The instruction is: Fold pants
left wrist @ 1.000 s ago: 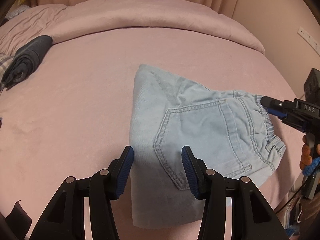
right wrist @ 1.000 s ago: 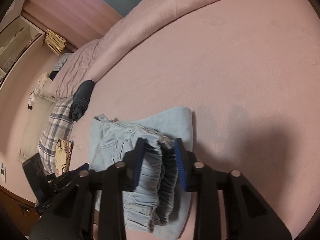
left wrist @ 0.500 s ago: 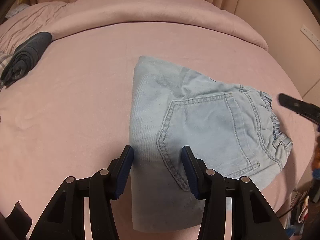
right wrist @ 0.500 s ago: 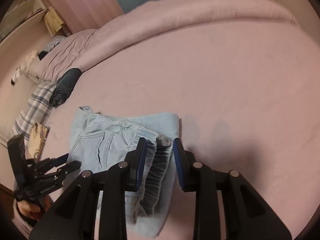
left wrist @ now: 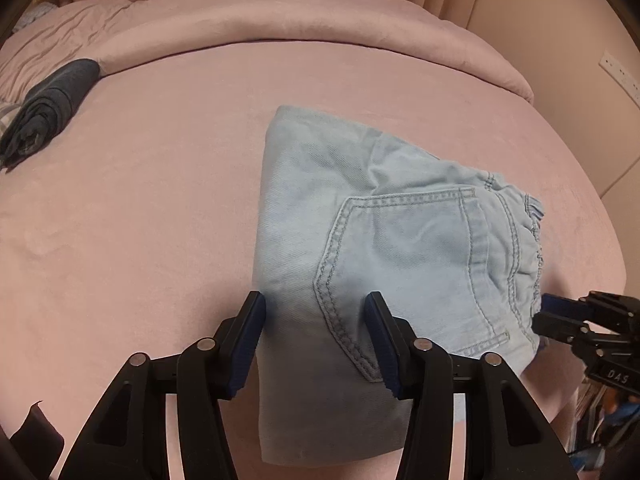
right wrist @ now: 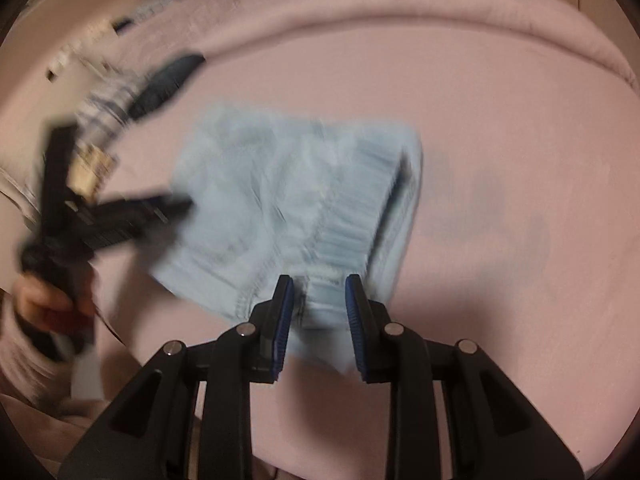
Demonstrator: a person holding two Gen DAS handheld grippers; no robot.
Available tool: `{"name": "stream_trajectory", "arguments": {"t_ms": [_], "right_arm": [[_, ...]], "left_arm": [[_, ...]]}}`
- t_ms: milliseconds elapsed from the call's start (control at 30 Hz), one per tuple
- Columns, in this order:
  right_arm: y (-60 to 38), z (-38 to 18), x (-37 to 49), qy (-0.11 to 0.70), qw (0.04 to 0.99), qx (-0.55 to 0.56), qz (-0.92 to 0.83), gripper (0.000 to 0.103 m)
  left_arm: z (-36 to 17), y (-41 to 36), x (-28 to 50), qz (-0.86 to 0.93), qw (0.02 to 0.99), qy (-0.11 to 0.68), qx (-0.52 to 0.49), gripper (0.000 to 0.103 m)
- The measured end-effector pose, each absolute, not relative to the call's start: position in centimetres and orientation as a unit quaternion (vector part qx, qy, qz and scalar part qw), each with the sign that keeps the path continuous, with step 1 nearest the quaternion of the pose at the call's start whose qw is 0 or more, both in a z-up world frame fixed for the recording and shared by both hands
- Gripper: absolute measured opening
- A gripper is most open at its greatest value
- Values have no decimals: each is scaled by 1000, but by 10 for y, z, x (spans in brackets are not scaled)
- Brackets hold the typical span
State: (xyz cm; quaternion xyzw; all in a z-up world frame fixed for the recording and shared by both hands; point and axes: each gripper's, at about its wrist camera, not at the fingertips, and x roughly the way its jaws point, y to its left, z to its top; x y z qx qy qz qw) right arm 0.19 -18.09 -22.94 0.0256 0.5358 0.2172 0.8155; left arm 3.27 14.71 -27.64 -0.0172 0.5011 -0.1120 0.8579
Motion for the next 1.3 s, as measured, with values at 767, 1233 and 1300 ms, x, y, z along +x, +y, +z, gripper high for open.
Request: {"name": "stream_trajectory", "arguments": {"t_ms": [767,1233,1300], "right_arm": [[-110,-178,77,500,795,121,322,46],[4,-229,195,649,686,110,310,21],[9,-232,198,645,691,93,312,13]], "left_arm": [[-288,176,-9,-146,834,525,-85,53],[-293,202,-30,-166,823,522,-151,51],[-294,205,-34,-169,826,515,-155,48]]}}
